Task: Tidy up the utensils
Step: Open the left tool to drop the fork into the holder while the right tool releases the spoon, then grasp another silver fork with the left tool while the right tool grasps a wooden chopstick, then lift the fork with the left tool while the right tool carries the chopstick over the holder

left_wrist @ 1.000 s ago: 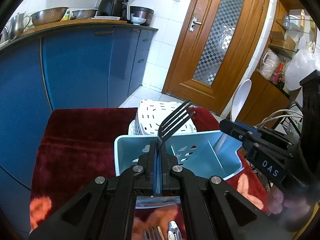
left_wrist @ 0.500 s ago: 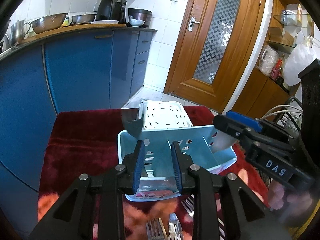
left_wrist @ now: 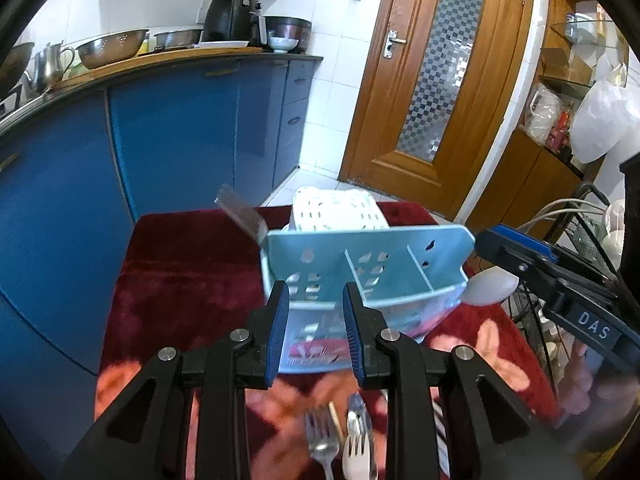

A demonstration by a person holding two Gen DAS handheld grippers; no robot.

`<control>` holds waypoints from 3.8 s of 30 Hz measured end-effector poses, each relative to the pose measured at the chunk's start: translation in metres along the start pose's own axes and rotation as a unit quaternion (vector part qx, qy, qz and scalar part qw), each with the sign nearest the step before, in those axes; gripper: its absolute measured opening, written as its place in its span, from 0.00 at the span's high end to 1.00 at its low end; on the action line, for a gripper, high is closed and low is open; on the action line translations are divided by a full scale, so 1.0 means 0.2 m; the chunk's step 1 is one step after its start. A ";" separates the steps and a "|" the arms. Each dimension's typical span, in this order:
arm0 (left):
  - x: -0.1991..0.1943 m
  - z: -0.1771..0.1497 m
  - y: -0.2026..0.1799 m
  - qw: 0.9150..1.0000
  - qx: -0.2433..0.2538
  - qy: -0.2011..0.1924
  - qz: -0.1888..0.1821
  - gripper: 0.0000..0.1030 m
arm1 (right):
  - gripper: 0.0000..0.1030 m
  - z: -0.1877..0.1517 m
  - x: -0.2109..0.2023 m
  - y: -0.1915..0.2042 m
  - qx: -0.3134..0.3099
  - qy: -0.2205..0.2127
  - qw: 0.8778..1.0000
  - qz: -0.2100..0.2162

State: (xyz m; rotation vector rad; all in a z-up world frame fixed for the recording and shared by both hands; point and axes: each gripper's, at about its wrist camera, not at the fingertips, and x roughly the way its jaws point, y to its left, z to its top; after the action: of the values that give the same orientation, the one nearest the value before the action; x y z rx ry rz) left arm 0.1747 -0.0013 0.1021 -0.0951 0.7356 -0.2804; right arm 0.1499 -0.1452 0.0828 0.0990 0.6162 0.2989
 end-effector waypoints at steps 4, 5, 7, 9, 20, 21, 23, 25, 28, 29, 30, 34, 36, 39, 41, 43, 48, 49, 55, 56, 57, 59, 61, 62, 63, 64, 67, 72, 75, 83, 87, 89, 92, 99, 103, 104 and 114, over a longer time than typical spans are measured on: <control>-0.04 -0.06 0.02 1.000 -0.003 0.014 0.002 0.73 | 0.61 -0.07 -0.04 -0.01 0.008 0.009 1.000 0.000; -0.05 -0.07 0.02 1.000 -0.003 0.016 0.001 0.73 | 0.61 -0.09 -0.05 -0.01 0.008 0.011 1.000 -0.002; -0.07 -0.10 0.03 1.000 -0.003 0.021 0.002 0.73 | 0.61 -0.13 -0.07 -0.01 0.009 0.018 1.000 -0.003; -0.08 -0.13 0.03 1.000 -0.003 0.025 0.001 0.73 | 0.61 -0.16 -0.08 -0.02 0.011 0.025 1.000 -0.001; -0.06 -0.31 0.02 0.997 0.005 0.075 -0.007 0.73 | 0.61 -0.35 -0.08 -0.06 0.017 0.074 0.997 -0.001; -0.05 -0.32 0.02 0.997 0.005 0.078 -0.007 0.73 | 0.61 -0.37 -0.07 -0.06 0.017 0.079 0.997 -0.001; -0.04 -0.36 0.02 0.996 0.004 0.089 -0.007 0.73 | 0.61 -0.40 -0.06 -0.07 0.016 0.091 0.996 -0.001; -0.02 -0.38 0.03 0.995 0.003 0.099 -0.008 0.73 | 0.61 -0.43 -0.04 -0.07 0.014 0.104 0.994 -0.003; 0.01 -0.42 0.02 0.994 0.004 0.110 -0.007 0.73 | 0.61 -0.47 -0.02 -0.07 0.009 0.120 0.993 -0.006; 0.02 -0.43 0.02 0.993 0.004 0.115 -0.008 0.73 | 0.61 -0.49 -0.01 -0.07 0.007 0.127 0.992 -0.006; 0.03 -0.44 0.03 0.993 0.003 0.119 -0.009 0.73 | 0.61 -0.50 0.00 -0.08 0.006 0.132 0.991 -0.006; 0.07 -0.48 0.03 0.991 0.001 0.136 -0.014 0.73 | 0.61 -0.54 0.03 -0.08 0.000 0.156 0.988 -0.004; 0.09 -0.51 0.03 0.989 0.002 0.144 -0.015 0.73 | 0.61 -0.57 0.04 -0.07 -0.006 0.168 0.986 -0.006; 0.11 -0.54 0.03 0.988 0.002 0.156 -0.016 0.73 | 0.61 -0.60 0.07 -0.06 -0.016 0.187 0.982 -0.008; 0.13 -0.56 0.03 0.986 0.005 0.164 -0.016 0.73 | 0.61 -0.62 0.09 -0.05 -0.022 0.199 0.980 -0.010; 0.14 -0.57 0.02 0.985 0.008 0.171 -0.014 0.73 | 0.62 -0.63 0.11 -0.05 -0.029 0.209 0.977 -0.013; 0.17 -0.60 0.01 0.982 0.018 0.188 -0.011 0.73 | 0.71 -0.66 0.15 -0.04 -0.042 0.235 0.971 -0.018; 0.18 -0.61 0.00 0.981 0.020 0.192 -0.009 0.73 | 0.72 -0.66 0.16 -0.04 -0.043 0.240 0.970 -0.019; 0.22 -0.62 -0.01 0.979 0.026 0.203 -0.007 0.73 | 0.74 -0.66 0.21 -0.03 -0.047 0.255 0.966 -0.018; 0.23 -0.62 -0.02 0.979 0.028 0.203 -0.006 0.73 | 0.75 -0.66 0.22 -0.03 -0.048 0.258 0.965 -0.018; 0.24 -0.63 -0.02 0.979 0.030 0.202 -0.006 0.73 | 0.75 -0.65 0.23 -0.03 -0.049 0.262 0.964 -0.018; 0.25 -0.63 -0.02 0.979 0.031 0.200 -0.006 0.73 | 0.75 -0.65 0.24 -0.03 -0.048 0.269 0.962 -0.016; 0.25 -0.63 -0.02 0.980 0.031 0.197 -0.008 0.73 | 0.75 -0.64 0.26 -0.03 -0.046 0.274 0.960 -0.016; 0.25 -0.63 -0.02 0.980 0.031 0.197 -0.009 0.73 | 0.76 -0.64 0.26 -0.03 -0.046 0.277 0.960 -0.016; 0.26 -0.63 -0.02 0.980 0.029 0.195 -0.010 0.73 | 0.78 -0.64 0.27 -0.02 -0.048 0.278 0.959 -0.016; 0.25 -0.63 -0.02 0.980 0.028 0.195 -0.010 0.75 | 0.79 -0.63 0.27 -0.02 -0.049 0.280 0.959 -0.014; 0.25 -0.63 -0.01 0.981 0.027 0.193 -0.014 0.83 | 0.94 -0.64 0.28 -0.01 -0.045 0.289 0.956 -0.016; 0.23 -0.63 0.01 0.980 0.026 0.198 -0.017 0.83 | 0.94 -0.65 0.27 -0.02 -0.041 0.300 0.953 -0.014; 0.23 -0.63 0.01 0.978 0.027 0.208 -0.020 0.83 | 0.94 -0.65 0.27 -0.02 -0.044 0.311 0.949 -0.011; 0.28 -0.61 -0.02 0.973 0.041 0.225 -0.019 0.83 | 0.93 -0.62 0.38 -0.01 -0.045 0.341 0.939 -0.009; 0.26 -0.62 -0.01 0.975 0.031 0.216 -0.027 0.84 | 0.94 -0.62 0.37 -0.03 -0.033 0.334 0.942 -0.005; 0.23 -0.61 0.01 0.977 0.022 0.208 -0.035 0.86 | 0.94 -0.62 0.35 -0.05 -0.030 0.321 0.947 -0.003; 0.18 -0.61 0.02 0.980 0.009 0.191 -0.053 0.95 | 0.94 -0.63 0.28 -0.07 -0.008 0.295 0.955 0.007; 0.01 -0.59 0.00 0.989 0.017 0.133 -0.062 0.96 | 0.94 -0.62 0.07 -0.11 0.033 0.223 0.974 0.032; -0.08 -0.56 -0.01 0.993 0.019 0.099 -0.065 0.98 | 0.94 -0.60 -0.07 -0.13 0.042 0.174 0.983 0.040; -0.10 -0.55 -0.01 0.993 0.019 0.093 -0.065 0.98 | 0.94 -0.59 -0.09 -0.12 0.045 0.163 0.985 0.042; -0.27 -0.42 -0.01 0.998 0.009 0.005 -0.062 1.00 | 0.94 -0.45 -0.26 -0.09 0.058 0.035 0.997 0.031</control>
State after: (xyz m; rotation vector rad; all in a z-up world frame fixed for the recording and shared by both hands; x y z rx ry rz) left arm 0.0796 0.0124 0.0755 -0.1221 0.7374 -0.4068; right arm 0.0604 -0.1776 0.0356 0.2197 0.7014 0.3288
